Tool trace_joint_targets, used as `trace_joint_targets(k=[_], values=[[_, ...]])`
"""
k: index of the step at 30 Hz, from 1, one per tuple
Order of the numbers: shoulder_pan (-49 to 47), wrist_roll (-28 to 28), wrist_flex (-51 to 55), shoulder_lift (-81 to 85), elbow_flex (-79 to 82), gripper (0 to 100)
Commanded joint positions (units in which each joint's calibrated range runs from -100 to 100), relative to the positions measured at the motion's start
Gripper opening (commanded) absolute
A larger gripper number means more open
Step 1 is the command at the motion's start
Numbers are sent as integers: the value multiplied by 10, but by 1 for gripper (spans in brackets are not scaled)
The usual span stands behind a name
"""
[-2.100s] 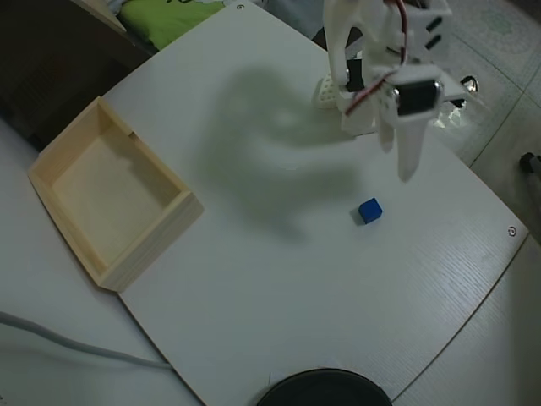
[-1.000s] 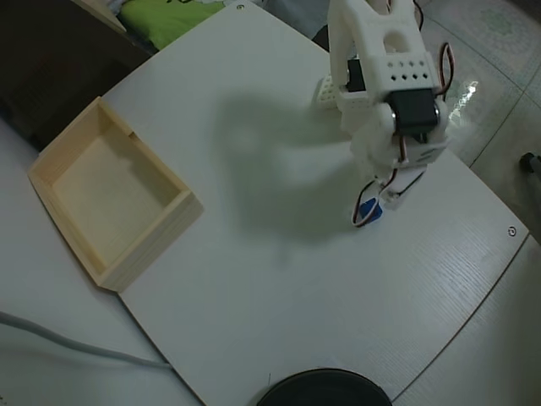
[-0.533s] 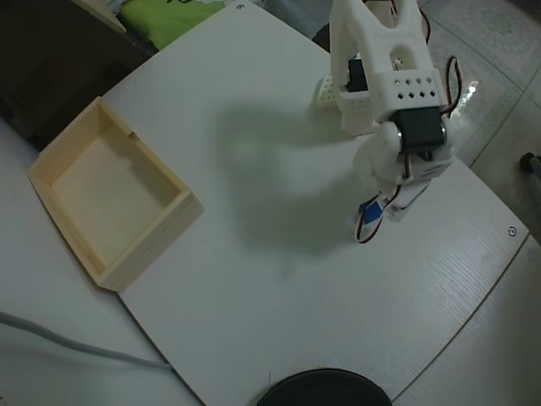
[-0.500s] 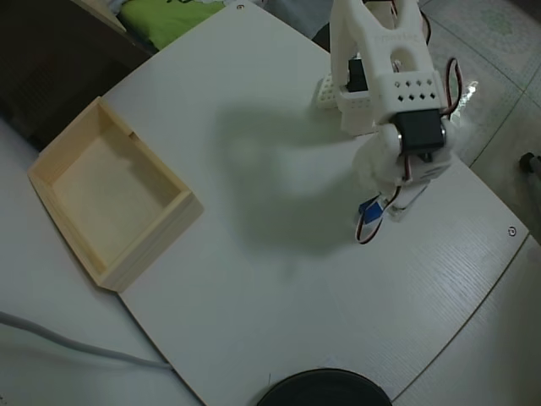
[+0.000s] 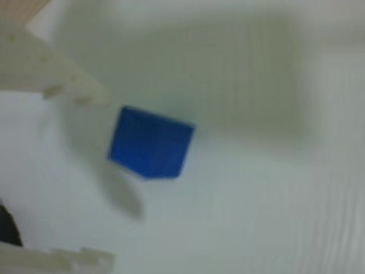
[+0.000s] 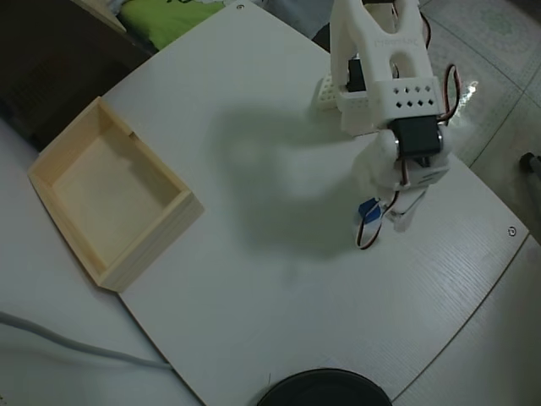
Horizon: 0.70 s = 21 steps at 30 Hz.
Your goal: Pick up the small blue cube and put it into the box
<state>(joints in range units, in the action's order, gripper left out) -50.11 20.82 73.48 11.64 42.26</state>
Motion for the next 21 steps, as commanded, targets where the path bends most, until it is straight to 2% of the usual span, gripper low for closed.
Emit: trace_joint_targets(k=[1, 14, 21], values=[[4, 4, -25, -1, 30, 26], [4, 4, -52, -1, 50, 25], [5, 4, -65, -1, 57, 15]])
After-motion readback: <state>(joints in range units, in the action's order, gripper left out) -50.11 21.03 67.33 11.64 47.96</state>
